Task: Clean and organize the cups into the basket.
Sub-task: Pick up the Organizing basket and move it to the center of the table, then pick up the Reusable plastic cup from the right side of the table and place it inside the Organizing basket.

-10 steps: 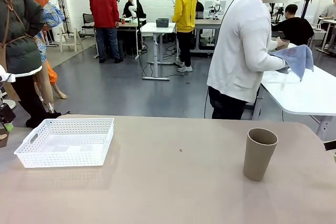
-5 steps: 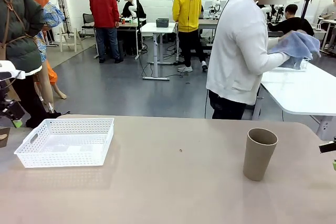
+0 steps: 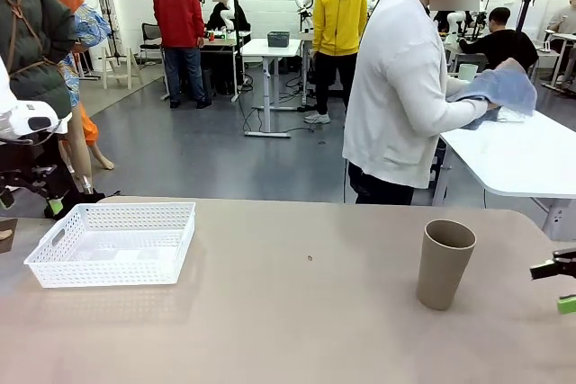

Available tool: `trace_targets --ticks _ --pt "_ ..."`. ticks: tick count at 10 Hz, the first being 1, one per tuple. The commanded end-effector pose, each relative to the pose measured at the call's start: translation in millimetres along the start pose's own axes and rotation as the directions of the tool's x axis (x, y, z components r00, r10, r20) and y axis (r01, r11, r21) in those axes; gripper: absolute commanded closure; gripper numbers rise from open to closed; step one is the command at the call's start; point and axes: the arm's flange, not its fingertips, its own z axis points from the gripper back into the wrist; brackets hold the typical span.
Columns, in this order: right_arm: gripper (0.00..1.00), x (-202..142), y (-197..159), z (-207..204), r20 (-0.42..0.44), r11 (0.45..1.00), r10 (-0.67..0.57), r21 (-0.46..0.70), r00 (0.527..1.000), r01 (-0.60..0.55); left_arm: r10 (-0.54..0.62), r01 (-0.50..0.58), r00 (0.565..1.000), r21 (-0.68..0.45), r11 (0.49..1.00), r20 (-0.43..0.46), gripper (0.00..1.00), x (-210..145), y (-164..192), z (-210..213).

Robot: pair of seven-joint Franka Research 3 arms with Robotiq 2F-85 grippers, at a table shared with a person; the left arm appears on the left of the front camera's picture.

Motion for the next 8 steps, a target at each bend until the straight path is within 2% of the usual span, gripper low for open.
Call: trace_targets --ticks 1,4,6,7,8 --pt "0.0 -6.3 -15.8 -10.2 -0.007 1.0 0.002 0.007 1.0 -0.002 0.058 -0.058 0.997 -0.003 0.998 -0.041 0.0 19.8 1.5 -8.4" --pt "0.0 -11.8 -17.9 -13.6 -0.011 1.0 -0.015 0.018 1.0 0.015 0.063 -0.066 0.991 -0.026 0.997 -0.116 0.0 30.8 9.7 -26.5" --pt "0.0 -13.2 -10.6 -14.4 -0.013 0.999 -0.027 0.031 1.0 0.028 0.065 -0.068 0.985 -0.009 0.998 -0.158 0.0 24.6 14.4 -36.1" --pt "0.0 -13.2 -10.6 -14.4 -0.013 0.999 -0.027 0.031 1.0 0.028 0.052 -0.049 0.991 0.022 0.999 -0.125 0.0 12.4 16.1 -31.7" --pt "0.0 -13.2 -10.6 -14.4 -0.013 0.999 -0.027 0.031 1.0 0.028 0.052 -0.054 0.99 -0.01 0.998 -0.135 0.0 23.0 9.2 -40.0"
